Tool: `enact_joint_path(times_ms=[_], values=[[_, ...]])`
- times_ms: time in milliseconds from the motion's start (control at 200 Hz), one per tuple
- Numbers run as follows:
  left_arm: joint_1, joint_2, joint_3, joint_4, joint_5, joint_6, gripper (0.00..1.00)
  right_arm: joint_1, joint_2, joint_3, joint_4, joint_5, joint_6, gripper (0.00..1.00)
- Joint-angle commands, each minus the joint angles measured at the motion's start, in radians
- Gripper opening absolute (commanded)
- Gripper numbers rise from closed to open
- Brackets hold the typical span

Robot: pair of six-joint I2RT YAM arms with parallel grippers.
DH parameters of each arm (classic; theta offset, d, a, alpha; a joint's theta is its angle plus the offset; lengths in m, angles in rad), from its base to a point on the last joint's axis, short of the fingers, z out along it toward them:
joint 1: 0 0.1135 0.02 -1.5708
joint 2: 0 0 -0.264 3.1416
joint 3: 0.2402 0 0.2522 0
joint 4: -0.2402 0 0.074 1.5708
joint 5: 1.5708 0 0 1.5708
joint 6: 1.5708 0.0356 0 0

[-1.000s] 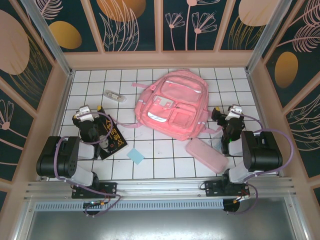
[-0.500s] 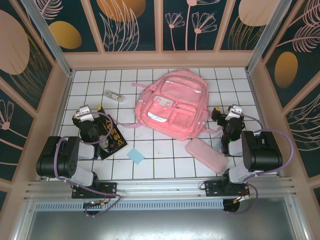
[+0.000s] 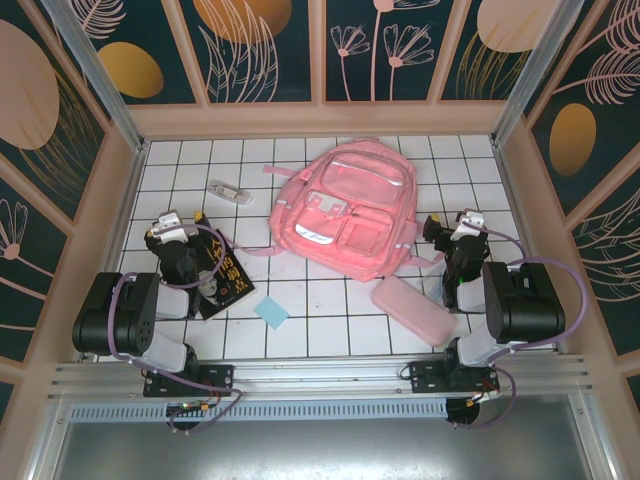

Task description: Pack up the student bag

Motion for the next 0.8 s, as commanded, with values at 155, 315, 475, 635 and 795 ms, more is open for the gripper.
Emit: enact_joint_path(times_ms=[155, 315, 475, 635, 795], values=[[-0.002, -0.001, 0.001, 0.033, -0.002, 0.01, 0.99, 0.007, 0.003, 0.008, 0.045, -0.004, 0.004, 0.99], [-0.002, -0.001, 0.002, 0.034, -0.002, 0.011, 0.99, 0.005, -0.009, 0.021, 0.01, -0.014, 0.0, 0.99], [-0.001, 0.0, 0.002, 0.035, -0.002, 0.01, 0.99, 0.021, -0.141, 0.15, -0.315, 0.061, 0.006, 0.99], [-0.001, -0.001, 0.002, 0.033, -0.001, 0.01, 0.99, 0.015, -0.192, 0.361, -0.676, 0.102, 0.093, 0.99], [-0.001, -0.006, 0.014, 0.013, 0.04, 0.03, 0.99, 0.001, -0.142, 0.578, -0.969, -0.004, 0.222, 0.99]])
